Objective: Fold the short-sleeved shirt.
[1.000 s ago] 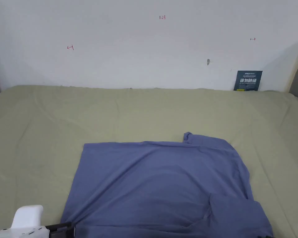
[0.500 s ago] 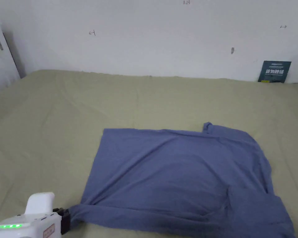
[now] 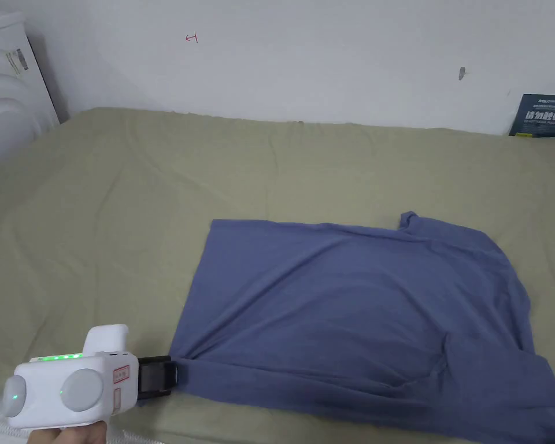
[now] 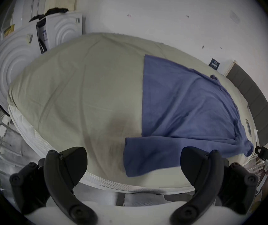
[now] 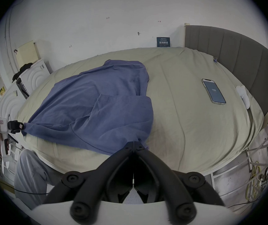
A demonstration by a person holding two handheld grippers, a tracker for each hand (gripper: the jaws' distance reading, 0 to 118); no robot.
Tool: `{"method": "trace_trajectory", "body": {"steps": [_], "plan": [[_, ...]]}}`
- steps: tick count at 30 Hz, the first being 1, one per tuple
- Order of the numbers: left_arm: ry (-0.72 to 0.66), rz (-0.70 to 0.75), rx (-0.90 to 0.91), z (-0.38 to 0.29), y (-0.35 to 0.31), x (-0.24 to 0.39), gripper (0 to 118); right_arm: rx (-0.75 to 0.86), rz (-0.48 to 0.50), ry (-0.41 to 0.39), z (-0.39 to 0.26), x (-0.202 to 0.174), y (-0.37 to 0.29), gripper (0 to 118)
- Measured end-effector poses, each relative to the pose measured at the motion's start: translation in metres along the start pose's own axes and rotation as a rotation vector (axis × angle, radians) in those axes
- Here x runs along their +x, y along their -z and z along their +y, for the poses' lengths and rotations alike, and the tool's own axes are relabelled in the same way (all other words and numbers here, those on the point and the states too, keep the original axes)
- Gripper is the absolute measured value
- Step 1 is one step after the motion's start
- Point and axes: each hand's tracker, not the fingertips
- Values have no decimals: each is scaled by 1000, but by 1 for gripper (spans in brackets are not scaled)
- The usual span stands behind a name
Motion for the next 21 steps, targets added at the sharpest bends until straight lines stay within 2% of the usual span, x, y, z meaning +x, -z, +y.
{"method": "trace_trajectory", "body": {"steps": [1,2,3,4,5,6,8,11,15,16,17,18,21], "plan": [[6,-2,-11,-1,4,0,91,-4,2,3,0,-3,0,0],[-2,-8,-17,-2,-1,2,71,-6,3,3,0,-4,1,0],[-7,-30,-35,-4,-2,3,44,-13,7,-2,0,-4,2,0],[-9,-66,-41,-5,-4,5,24,-13,3,4,-2,-1,5,0],[-5,-42,-33,-6,-6,8,10,-13,3,-2,-4,1,7,0],[6,-38,-14,-6,-11,8,3,-17,8,-4,-4,2,8,0],[-10,-76,-15,-6,-17,13,2,-24,9,-10,-3,1,9,0],[54,-34,17,-8,-30,29,2,-20,13,-15,-2,0,10,0],[40,-48,1,-7,-32,28,2,-21,15,-13,-1,-2,12,3],[36,-49,1,-7,-34,29,2,-23,1,-18,0,-3,12,38],[28,-53,3,-8,-35,29,2,-36,7,-17,1,-2,15,83],[23,-59,-2,-7,-32,26,2,-77,25,-11,0,-1,19,113],[22,-55,3,-5,-35,27,2,-98,50,-16,-2,4,33,116]]}}
